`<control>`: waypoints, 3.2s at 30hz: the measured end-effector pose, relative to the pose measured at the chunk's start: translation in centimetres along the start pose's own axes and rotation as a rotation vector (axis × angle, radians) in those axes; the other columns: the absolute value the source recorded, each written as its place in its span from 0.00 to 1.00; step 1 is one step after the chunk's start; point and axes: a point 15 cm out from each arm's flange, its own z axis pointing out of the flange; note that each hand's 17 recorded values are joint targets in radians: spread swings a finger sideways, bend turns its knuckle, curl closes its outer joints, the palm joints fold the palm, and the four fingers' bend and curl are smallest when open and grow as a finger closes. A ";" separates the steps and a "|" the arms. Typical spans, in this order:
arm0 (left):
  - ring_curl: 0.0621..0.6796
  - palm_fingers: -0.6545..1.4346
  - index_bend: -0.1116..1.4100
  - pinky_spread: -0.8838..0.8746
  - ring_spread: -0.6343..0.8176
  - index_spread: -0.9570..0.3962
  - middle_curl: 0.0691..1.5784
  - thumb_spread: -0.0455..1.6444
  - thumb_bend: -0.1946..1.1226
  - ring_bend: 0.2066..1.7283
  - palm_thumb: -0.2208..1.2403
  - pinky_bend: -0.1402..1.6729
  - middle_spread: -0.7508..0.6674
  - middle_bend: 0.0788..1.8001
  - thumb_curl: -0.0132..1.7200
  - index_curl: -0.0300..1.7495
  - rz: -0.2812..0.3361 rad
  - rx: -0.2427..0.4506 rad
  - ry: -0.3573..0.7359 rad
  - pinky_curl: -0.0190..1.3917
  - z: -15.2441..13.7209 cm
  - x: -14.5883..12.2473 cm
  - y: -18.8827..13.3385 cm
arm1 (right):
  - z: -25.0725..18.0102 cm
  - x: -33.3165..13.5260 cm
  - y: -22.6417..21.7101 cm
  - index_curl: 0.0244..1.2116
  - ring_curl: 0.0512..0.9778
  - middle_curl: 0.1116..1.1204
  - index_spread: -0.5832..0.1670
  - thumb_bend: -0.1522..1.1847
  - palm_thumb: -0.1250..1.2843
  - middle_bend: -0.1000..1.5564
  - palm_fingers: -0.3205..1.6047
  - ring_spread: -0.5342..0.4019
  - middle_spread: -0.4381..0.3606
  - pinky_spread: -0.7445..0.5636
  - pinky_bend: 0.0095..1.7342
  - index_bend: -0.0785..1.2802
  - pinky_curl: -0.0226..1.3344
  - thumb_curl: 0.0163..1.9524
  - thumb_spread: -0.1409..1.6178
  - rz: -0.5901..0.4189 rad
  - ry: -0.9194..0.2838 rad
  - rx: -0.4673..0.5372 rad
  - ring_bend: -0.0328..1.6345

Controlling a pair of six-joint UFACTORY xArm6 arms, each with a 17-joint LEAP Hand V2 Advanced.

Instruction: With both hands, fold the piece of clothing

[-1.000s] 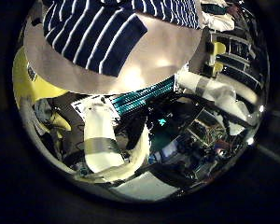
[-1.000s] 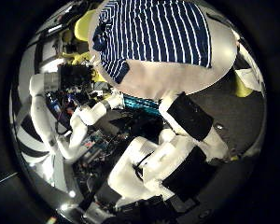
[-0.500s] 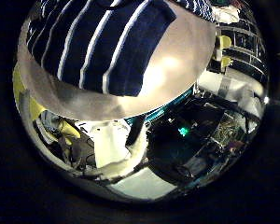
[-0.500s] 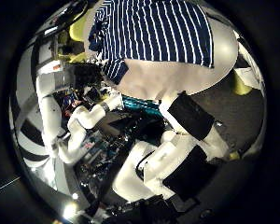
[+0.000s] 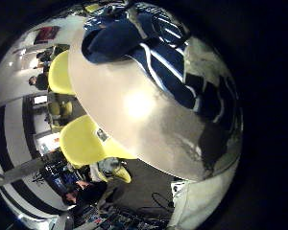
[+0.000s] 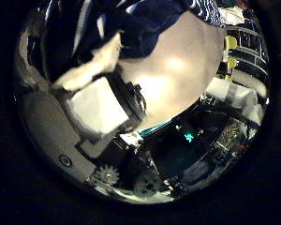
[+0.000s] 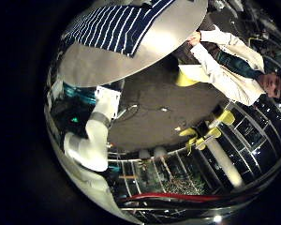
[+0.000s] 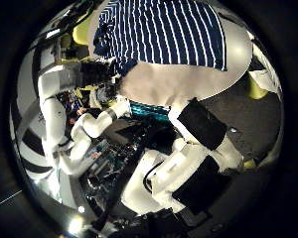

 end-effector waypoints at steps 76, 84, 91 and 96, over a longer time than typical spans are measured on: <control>0.56 0.85 0.32 0.13 0.08 0.35 0.42 0.65 0.14 0.60 0.71 0.66 0.18 0.42 0.27 0.32 0.002 0.049 -0.009 0.42 -3.3 0.0 -2.9 | 12.6 -0.4 -5.0 0.25 0.23 0.32 0.36 0.11 0.44 0.29 0.35 0.47 0.42 0.77 0.30 0.18 0.15 0.16 0.75 0.030 -0.061 -0.041 0.49; 0.61 0.83 0.31 0.12 0.07 0.29 0.45 0.65 0.14 0.61 0.71 0.68 0.13 0.43 0.28 0.39 -0.001 0.006 -0.014 0.43 -5.7 -0.8 -1.8 | 12.8 1.0 -8.3 0.25 0.23 0.34 0.40 0.10 0.47 0.31 0.31 0.43 0.40 0.71 0.30 0.18 0.16 0.17 0.71 0.024 -0.030 0.086 0.46; 0.64 0.83 0.29 0.12 0.08 0.25 0.47 0.66 0.13 0.60 0.72 0.69 0.12 0.43 0.29 0.44 -0.009 -0.022 -0.008 0.43 -9.0 -1.8 -1.3 | 15.4 -0.5 -10.7 0.25 0.23 0.34 0.43 0.10 0.51 0.31 0.29 0.42 0.40 0.67 0.29 0.18 0.16 0.18 0.68 -0.025 0.014 0.136 0.44; 0.65 0.82 0.26 0.13 0.08 0.23 0.48 0.66 0.13 0.61 0.72 0.69 0.11 0.43 0.29 0.48 -0.002 -0.015 0.031 0.43 -11.5 -1.7 -1.5 | 16.3 -1.3 -11.7 0.26 0.23 0.34 0.44 0.10 0.52 0.30 0.29 0.42 0.41 0.66 0.29 0.19 0.16 0.18 0.67 -0.035 0.027 0.131 0.44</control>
